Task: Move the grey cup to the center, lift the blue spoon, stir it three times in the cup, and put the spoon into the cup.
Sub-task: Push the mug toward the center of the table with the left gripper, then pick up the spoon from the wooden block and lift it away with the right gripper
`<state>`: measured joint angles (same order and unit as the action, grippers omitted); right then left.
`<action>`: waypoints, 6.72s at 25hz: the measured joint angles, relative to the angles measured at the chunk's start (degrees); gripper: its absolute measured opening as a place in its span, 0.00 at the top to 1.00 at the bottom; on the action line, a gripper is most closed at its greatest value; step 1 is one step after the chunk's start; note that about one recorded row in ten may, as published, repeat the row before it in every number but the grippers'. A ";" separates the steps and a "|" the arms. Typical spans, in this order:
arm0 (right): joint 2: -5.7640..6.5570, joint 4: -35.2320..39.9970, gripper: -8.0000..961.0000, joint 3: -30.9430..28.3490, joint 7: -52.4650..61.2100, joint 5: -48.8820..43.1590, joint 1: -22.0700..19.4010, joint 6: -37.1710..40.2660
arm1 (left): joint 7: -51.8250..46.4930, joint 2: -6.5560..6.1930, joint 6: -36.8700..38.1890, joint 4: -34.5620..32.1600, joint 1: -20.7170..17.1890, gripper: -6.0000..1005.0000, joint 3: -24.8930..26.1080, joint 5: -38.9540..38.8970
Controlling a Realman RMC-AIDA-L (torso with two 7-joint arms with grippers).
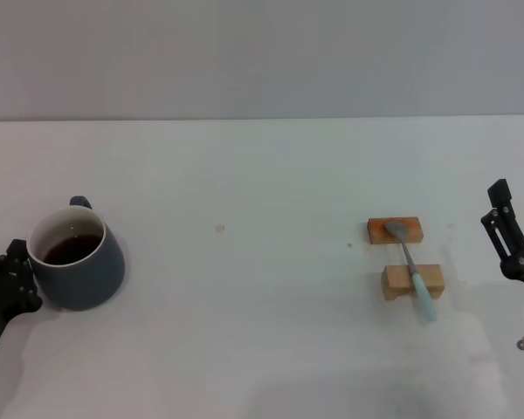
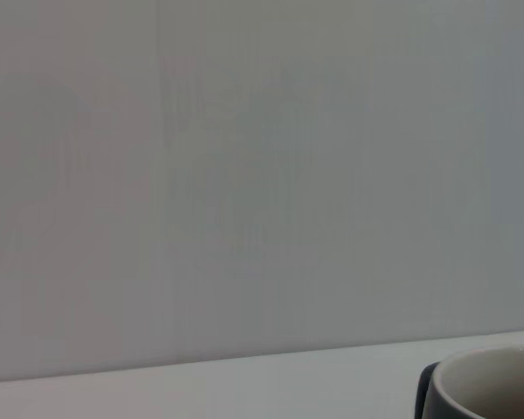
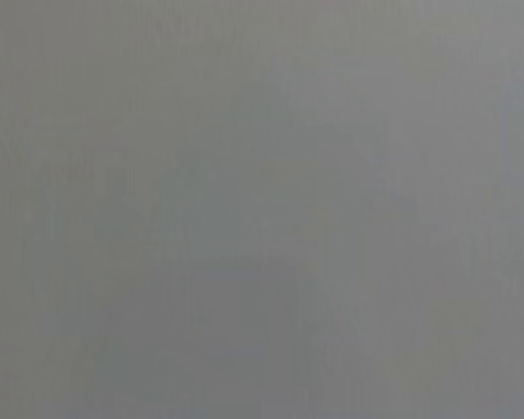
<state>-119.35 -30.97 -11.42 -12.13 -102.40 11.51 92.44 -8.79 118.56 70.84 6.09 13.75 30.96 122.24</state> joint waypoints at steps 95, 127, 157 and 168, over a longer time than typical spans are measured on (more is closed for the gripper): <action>0.17 0.88 0.14 0.00 0.00 0.00 0.30 1.63 | 6.72 -0.06 -5.11 5.47 4.97 0.98 -8.09 -0.50; 0.18 1.00 0.14 0.00 -0.01 0.01 0.18 1.96 | 6.77 0.27 -5.14 11.01 6.65 0.97 -13.90 0.03; 0.08 2.11 0.14 0.00 0.00 0.00 0.08 1.87 | 6.50 0.35 -4.85 12.44 6.83 0.97 -16.10 0.02; 0.02 2.27 0.14 0.10 0.00 0.00 -0.23 1.74 | 5.80 -0.35 2.67 9.02 -0.25 0.97 -4.17 -0.46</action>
<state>-119.34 -28.70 -11.32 -12.13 -102.39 11.28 94.17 -2.99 118.21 73.51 15.11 13.51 26.79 121.79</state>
